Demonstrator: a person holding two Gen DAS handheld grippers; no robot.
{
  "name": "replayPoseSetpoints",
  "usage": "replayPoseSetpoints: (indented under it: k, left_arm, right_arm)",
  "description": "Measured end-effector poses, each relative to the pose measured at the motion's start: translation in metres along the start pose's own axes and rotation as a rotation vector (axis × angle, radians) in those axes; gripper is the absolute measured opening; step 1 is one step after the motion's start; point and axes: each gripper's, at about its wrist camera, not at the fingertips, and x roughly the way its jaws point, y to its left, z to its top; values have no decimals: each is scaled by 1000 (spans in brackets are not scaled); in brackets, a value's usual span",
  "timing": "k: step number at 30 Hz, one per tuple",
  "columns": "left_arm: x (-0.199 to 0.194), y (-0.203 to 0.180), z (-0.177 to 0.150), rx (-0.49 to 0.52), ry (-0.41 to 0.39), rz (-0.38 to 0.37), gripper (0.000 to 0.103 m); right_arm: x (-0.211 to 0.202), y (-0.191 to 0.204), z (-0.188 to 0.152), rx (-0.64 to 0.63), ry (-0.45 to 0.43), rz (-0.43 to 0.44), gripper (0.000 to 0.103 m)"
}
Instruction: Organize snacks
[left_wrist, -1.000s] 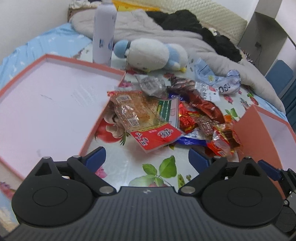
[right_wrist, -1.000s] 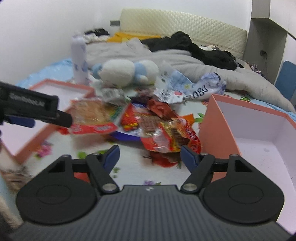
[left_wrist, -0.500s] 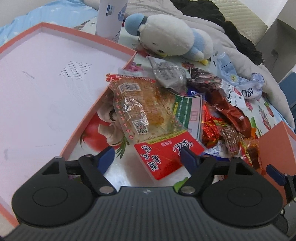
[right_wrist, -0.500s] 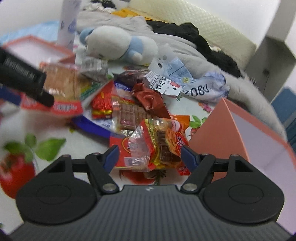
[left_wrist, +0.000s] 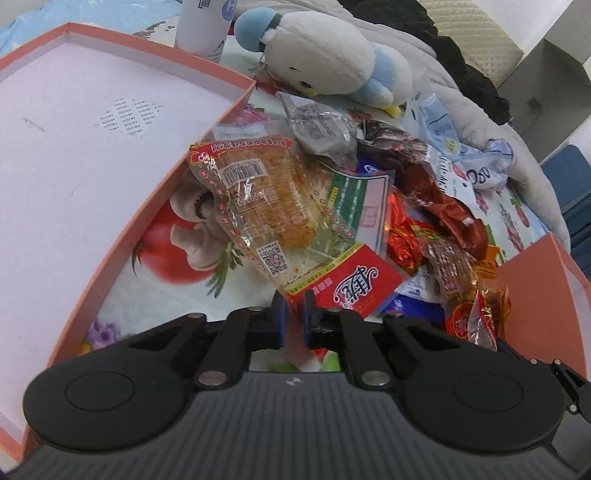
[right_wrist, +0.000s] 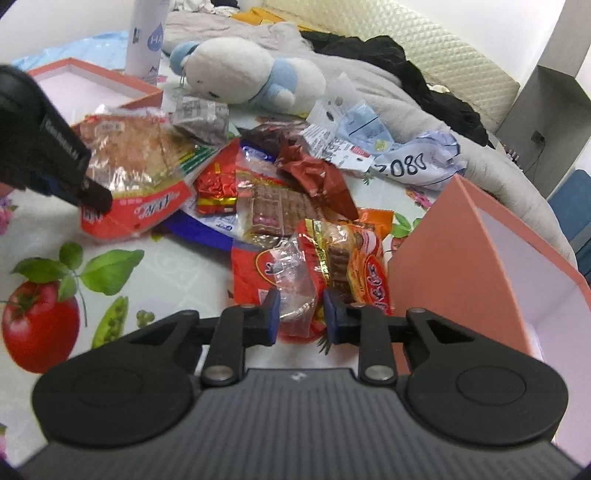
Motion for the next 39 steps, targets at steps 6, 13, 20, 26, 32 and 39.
replayPoseSetpoints:
  k: [6, 13, 20, 26, 32, 39]
  left_arm:
    - [-25, -5, -18, 4, 12, -41, 6]
    - [-64, -12, -60, 33, 49, -81, 5]
    - [-100, -21, -109, 91, 100, -100, 5]
    - [-124, -27, -137, 137, 123, -109, 5]
    - [-145, -30, -149, 175, 139, -93, 5]
    - [-152, -22, -157, 184, 158, -40, 6]
  right_arm:
    - [-29, -3, -8, 21, -11, 8, 24]
    - [-69, 4, -33, 1, -3, 31, 23]
    - [-113, 5, -59, 15, -5, 79, 23]
    - [-139, 5, -76, 43, 2, 132, 23]
    - [-159, 2, -88, 96, 7, 209, 23]
    - [-165, 6, -97, 139, 21, 286, 28]
